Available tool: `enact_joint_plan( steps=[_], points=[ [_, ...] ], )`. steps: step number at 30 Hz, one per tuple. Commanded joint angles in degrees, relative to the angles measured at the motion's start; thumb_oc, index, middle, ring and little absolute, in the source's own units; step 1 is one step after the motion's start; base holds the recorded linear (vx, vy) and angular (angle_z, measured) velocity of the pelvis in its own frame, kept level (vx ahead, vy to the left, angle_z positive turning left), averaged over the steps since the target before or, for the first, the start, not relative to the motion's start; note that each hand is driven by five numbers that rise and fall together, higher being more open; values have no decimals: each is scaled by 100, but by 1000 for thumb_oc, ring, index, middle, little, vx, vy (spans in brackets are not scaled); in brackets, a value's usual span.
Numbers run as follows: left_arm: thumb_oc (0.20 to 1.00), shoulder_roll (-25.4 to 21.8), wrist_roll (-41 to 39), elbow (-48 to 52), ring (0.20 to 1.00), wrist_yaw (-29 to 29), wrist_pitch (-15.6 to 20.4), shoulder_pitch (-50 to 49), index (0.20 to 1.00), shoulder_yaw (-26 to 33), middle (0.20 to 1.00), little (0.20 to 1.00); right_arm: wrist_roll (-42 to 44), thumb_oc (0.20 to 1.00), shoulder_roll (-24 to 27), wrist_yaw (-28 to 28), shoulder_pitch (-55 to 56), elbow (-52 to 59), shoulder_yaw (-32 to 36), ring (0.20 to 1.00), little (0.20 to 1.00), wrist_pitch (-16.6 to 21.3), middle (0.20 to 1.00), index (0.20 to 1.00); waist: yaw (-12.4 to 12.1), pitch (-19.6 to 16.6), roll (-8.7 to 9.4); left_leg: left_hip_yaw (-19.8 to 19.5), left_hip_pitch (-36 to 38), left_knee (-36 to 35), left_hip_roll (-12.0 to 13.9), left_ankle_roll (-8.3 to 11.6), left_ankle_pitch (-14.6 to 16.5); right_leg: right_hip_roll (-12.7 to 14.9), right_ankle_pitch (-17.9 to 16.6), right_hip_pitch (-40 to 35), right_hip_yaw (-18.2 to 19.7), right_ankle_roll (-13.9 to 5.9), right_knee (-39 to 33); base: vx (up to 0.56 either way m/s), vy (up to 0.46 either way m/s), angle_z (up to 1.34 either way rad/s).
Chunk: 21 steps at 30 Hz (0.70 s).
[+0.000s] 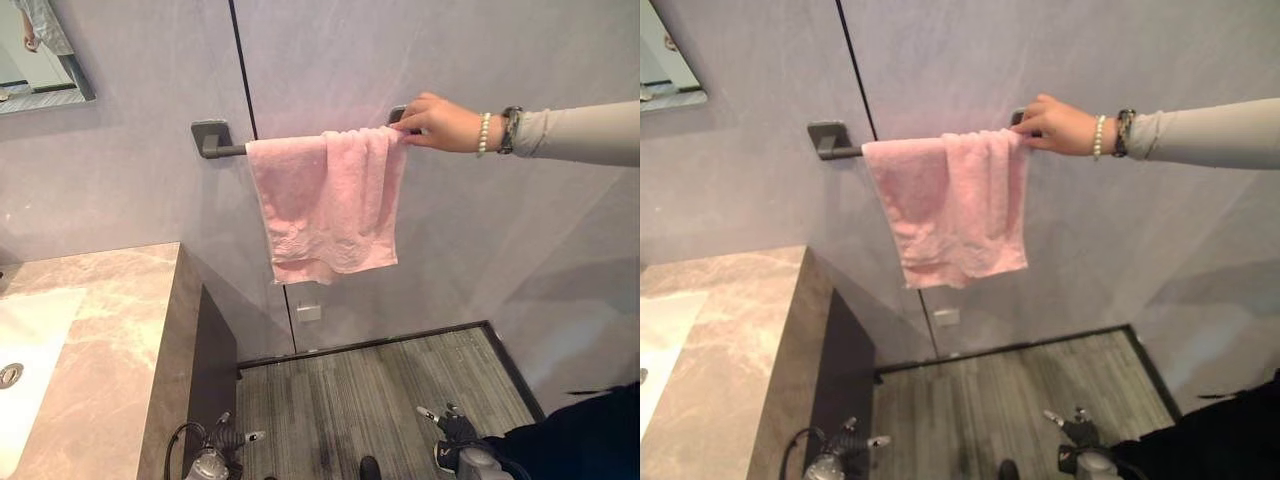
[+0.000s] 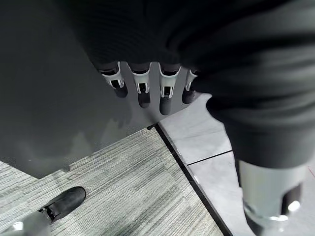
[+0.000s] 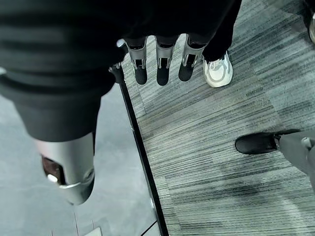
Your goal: Put brush and paste in cup on sink, flatten towel.
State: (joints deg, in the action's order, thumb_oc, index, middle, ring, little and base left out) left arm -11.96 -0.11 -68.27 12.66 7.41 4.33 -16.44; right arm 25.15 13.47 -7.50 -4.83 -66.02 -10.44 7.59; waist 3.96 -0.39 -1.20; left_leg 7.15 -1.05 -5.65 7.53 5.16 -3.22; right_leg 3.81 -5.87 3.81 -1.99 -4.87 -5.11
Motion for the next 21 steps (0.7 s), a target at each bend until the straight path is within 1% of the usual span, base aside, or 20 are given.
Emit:
enact_joint_plan(
  steps=[1,9,15,16,18,19,20,21],
  points=[
    [1000,-198,-122,-166,1000,44,138,349,1000,104,1000,1000,117,1000,-132,-64,-363,-201,183,1000,1000,172,1000,1000,-42,199,238,116,182,65,265,336,29,588,92,-155,183,-518,11,0,0,0],
    [1000,-232,-82,-93,1000,62,151,341,1000,73,1000,1000,345,1000,-124,-91,-270,-185,317,1000,1000,194,1000,1000,-22,170,282,139,201,65,270,337,44,591,92,-170,194,-530,11,0,0,0],
    [1000,-322,129,411,1000,25,225,393,1000,-248,1000,1000,461,1000,-123,-97,-240,-77,287,1000,1000,217,1000,1000,-17,164,273,152,206,65,283,339,47,591,85,-165,199,-542,11,0,0,0],
    [1000,-426,304,850,1000,-112,275,412,1000,-522,1000,1000,494,1000,-71,-85,-218,91,251,1000,1000,232,1000,1000,6,178,255,151,195,65,293,337,40,588,81,-149,203,-547,11,0,0,0],
    [1000,-586,576,1423,1000,-354,316,418,1000,-892,1000,1000,536,1000,-2,-28,-168,261,270,1000,1000,251,1000,1000,47,192,226,160,185,65,306,341,38,594,72,-140,209,-560,11,-17,-3,0],
    [1000,-748,818,1875,1000,-513,357,456,1000,-1162,1000,1000,544,1000,58,-5,-130,361,292,1000,1000,264,1000,1000,72,199,204,165,180,65,307,342,44,596,72,-130,215,-567,11,-21,2,-3],
    [1000,-882,1010,2185,1000,-587,365,480,1000,-1293,1000,1000,546,1000,97,20,-105,401,316,1000,1000,267,1000,1000,84,208,189,171,183,65,307,342,49,600,69,-124,213,-574,11,-44,4,-7],
    [1000,-1518,1649,3632,1000,-1069,461,833,1000,-1907,1000,1000,716,1000,239,70,-137,608,468,1000,1000,303,1000,1000,140,235,128,205,187,65,302,329,71,614,55,-89,232,-627,11,-36,6,-7]
  ],
)
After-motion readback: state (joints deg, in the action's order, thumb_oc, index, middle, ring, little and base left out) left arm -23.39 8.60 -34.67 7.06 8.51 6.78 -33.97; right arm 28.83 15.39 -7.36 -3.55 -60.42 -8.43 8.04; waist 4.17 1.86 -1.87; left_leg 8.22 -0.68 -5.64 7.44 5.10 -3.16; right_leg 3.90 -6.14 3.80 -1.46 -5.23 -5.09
